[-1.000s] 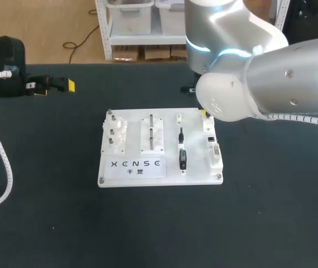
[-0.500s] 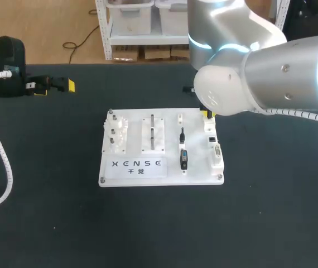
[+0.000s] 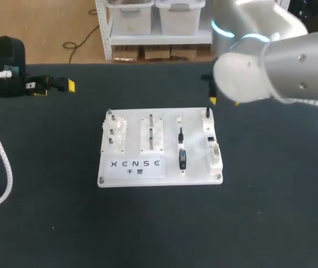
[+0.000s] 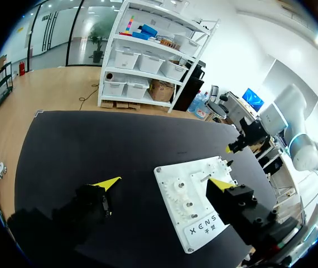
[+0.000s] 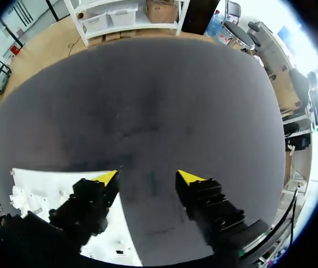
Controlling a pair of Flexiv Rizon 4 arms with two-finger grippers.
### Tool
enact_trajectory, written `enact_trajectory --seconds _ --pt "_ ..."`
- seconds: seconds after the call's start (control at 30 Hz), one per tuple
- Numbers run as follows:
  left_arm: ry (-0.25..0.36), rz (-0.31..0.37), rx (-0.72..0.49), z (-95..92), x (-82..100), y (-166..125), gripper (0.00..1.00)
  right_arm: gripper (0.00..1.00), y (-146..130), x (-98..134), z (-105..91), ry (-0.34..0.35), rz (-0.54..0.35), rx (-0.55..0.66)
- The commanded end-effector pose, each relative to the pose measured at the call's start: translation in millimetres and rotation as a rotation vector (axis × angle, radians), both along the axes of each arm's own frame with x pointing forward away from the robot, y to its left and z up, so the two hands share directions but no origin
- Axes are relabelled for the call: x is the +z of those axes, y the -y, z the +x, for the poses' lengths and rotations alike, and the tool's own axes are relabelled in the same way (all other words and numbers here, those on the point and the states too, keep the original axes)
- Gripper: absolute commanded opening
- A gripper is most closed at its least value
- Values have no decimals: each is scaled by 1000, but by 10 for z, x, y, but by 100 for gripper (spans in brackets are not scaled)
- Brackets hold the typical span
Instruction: Insert the USB connector, Ethernet cable, and multi-pin plug into their matching sockets one by one.
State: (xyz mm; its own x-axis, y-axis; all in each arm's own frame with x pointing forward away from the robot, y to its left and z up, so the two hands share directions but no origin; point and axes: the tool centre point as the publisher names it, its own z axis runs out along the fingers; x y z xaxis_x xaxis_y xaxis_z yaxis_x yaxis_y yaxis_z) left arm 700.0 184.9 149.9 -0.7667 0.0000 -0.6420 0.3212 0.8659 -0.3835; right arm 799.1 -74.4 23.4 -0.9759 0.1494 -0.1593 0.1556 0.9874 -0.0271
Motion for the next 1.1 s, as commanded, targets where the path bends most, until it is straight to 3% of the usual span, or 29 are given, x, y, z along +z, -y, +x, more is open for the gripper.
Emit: enact_trajectory --seconds 0.03,0.17,0.33,0.97,1.1 --pt "0 0 0 0 0 0 100 100 379 246 200 32 41 30" --pt "0 0 0 0 0 0 100 100 610 393 519 75 38 80" --pt "0 0 0 0 0 0 100 100 637 424 730 97 -5 142" --pt "0 0 0 0 0 0 100 100 637 424 730 97 -5 142" --pt "0 0 0 0 0 0 100 100 294 531 713 74 8 129"
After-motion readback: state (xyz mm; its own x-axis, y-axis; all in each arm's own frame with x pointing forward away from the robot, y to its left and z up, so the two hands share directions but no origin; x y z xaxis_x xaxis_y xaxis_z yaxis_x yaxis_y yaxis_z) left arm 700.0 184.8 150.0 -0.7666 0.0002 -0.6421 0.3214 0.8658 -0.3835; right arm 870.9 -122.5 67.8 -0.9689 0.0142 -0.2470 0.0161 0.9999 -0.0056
